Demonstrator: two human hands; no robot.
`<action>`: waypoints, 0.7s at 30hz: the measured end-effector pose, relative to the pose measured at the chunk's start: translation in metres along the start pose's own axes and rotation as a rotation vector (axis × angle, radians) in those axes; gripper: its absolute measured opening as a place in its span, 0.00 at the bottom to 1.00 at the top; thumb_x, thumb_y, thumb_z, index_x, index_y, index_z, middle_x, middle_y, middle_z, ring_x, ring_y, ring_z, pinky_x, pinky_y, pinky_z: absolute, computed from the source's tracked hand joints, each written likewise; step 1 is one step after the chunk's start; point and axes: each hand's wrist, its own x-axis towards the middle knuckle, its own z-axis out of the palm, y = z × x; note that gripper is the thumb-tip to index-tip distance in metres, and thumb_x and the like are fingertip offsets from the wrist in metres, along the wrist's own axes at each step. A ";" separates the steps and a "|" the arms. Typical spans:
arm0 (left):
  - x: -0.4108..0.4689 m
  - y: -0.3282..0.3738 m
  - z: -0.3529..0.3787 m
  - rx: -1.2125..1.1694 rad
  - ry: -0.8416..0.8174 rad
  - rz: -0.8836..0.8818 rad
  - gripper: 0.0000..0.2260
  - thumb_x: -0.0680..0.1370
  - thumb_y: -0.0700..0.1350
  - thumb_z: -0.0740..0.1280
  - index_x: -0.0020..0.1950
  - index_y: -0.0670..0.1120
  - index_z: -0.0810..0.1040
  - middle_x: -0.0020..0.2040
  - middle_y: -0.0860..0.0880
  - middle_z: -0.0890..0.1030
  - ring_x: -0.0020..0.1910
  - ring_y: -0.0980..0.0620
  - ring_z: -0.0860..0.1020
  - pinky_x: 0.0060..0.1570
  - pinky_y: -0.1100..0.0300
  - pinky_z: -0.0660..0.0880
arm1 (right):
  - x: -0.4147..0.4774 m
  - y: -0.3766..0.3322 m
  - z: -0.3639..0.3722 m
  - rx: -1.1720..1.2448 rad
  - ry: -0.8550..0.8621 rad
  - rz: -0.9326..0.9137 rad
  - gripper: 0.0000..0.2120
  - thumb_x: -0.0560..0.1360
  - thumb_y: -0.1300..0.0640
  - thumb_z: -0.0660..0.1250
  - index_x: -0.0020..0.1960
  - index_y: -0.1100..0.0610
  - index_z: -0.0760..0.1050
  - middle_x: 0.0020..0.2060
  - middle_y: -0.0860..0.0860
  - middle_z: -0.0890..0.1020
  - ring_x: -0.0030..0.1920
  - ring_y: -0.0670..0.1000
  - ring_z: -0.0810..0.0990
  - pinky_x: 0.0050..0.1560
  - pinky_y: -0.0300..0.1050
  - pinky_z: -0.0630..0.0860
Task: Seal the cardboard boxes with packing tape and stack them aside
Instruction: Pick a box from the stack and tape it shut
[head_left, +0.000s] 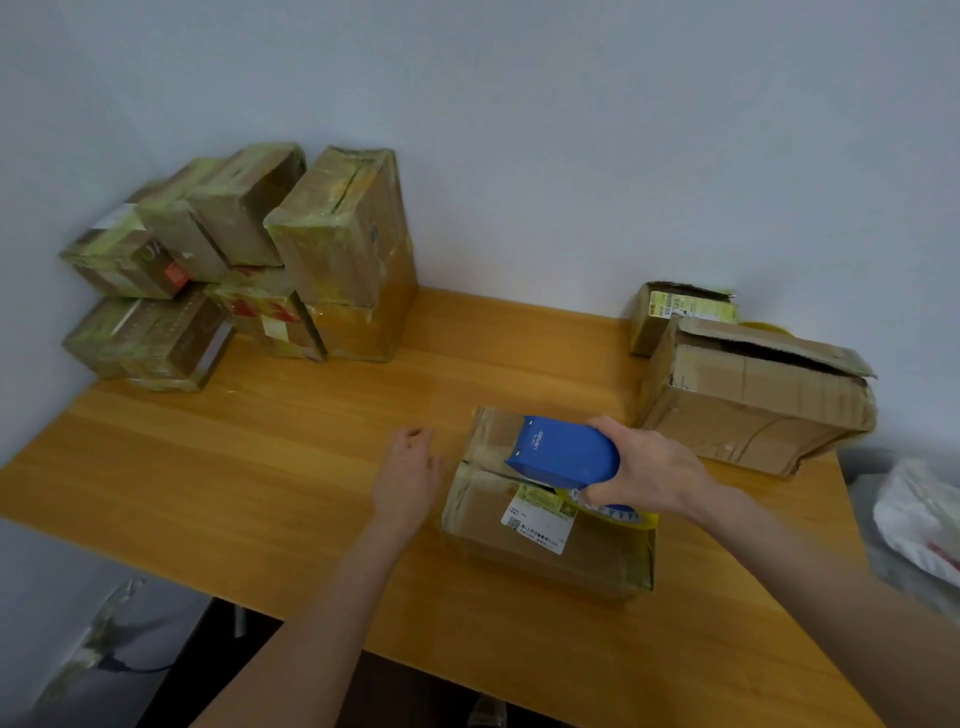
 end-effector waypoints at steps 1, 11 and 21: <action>-0.008 0.005 0.000 -0.013 0.043 0.159 0.22 0.81 0.48 0.61 0.75 0.47 0.65 0.73 0.47 0.67 0.64 0.52 0.72 0.56 0.66 0.68 | 0.000 0.000 -0.002 0.010 0.004 -0.001 0.37 0.68 0.38 0.72 0.70 0.46 0.59 0.51 0.47 0.75 0.48 0.50 0.76 0.44 0.44 0.76; -0.033 0.021 0.031 0.319 -0.252 0.496 0.41 0.74 0.69 0.36 0.78 0.43 0.42 0.76 0.48 0.38 0.74 0.55 0.36 0.73 0.59 0.33 | 0.001 -0.011 -0.020 -0.019 0.052 -0.079 0.37 0.67 0.39 0.74 0.71 0.45 0.62 0.53 0.44 0.75 0.51 0.49 0.77 0.48 0.46 0.78; -0.037 0.022 0.028 0.339 -0.240 0.498 0.41 0.72 0.70 0.33 0.78 0.45 0.40 0.77 0.50 0.38 0.77 0.55 0.39 0.75 0.57 0.37 | -0.012 0.005 -0.028 -0.106 -0.020 -0.074 0.31 0.69 0.41 0.71 0.69 0.41 0.64 0.47 0.42 0.75 0.45 0.48 0.76 0.42 0.44 0.76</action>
